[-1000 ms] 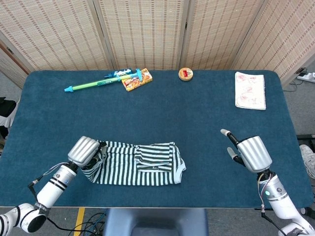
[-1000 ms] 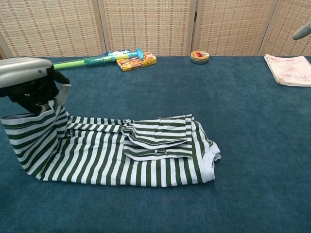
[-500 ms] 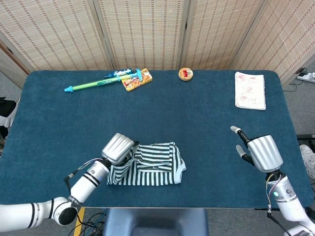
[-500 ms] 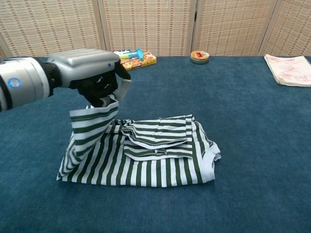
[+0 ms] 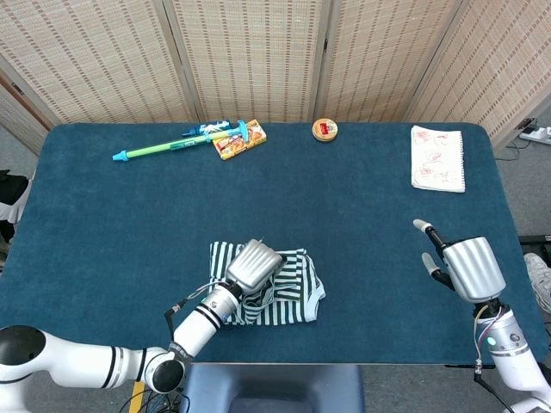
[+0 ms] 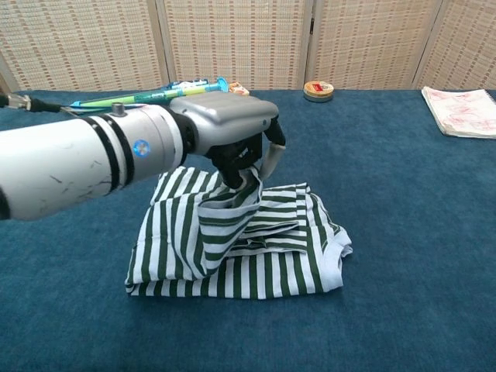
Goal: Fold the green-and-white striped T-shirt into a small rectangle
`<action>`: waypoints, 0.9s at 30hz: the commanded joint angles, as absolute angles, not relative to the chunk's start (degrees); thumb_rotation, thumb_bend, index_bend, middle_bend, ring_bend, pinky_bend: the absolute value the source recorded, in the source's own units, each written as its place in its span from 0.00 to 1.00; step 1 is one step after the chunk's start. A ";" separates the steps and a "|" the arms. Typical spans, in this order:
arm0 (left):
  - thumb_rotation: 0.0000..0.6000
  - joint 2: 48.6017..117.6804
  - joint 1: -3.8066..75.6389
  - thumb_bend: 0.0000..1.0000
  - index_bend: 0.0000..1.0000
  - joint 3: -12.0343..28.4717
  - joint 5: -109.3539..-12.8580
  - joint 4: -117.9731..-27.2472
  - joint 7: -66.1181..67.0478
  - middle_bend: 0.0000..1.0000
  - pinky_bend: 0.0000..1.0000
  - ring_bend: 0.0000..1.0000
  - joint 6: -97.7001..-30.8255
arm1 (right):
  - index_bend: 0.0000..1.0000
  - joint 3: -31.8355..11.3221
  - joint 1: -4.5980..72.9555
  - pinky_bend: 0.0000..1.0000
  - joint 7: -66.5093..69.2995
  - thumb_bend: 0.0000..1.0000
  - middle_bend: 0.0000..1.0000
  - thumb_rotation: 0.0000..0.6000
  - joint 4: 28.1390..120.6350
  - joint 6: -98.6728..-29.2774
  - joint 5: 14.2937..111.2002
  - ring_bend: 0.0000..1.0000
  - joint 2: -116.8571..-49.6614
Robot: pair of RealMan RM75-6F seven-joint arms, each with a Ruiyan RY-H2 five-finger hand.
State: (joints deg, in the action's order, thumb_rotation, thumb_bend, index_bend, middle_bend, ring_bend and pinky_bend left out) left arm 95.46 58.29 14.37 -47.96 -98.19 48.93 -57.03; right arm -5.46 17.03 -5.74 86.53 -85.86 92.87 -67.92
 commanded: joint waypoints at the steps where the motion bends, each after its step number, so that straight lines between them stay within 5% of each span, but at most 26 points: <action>1: 1.00 97.59 60.43 0.71 0.65 14.97 -45.35 -96.44 50.18 0.87 0.87 0.79 -57.28 | 0.22 -5.51 16.97 1.00 -5.69 0.41 0.97 1.00 86.52 -85.76 92.77 0.97 -67.88; 24: 1.00 105.76 71.60 0.71 0.61 16.62 -33.48 -88.51 54.45 0.85 0.87 0.78 -56.84 | 0.22 -5.87 16.19 1.00 -4.68 0.41 0.97 1.00 85.42 -85.27 91.80 0.97 -67.38; 27: 1.00 106.63 72.35 0.59 0.51 16.63 -32.24 -87.43 54.36 0.84 0.87 0.78 -56.99 | 0.22 -5.91 16.13 1.00 -4.51 0.41 0.97 1.00 85.27 -85.22 91.74 0.97 -67.43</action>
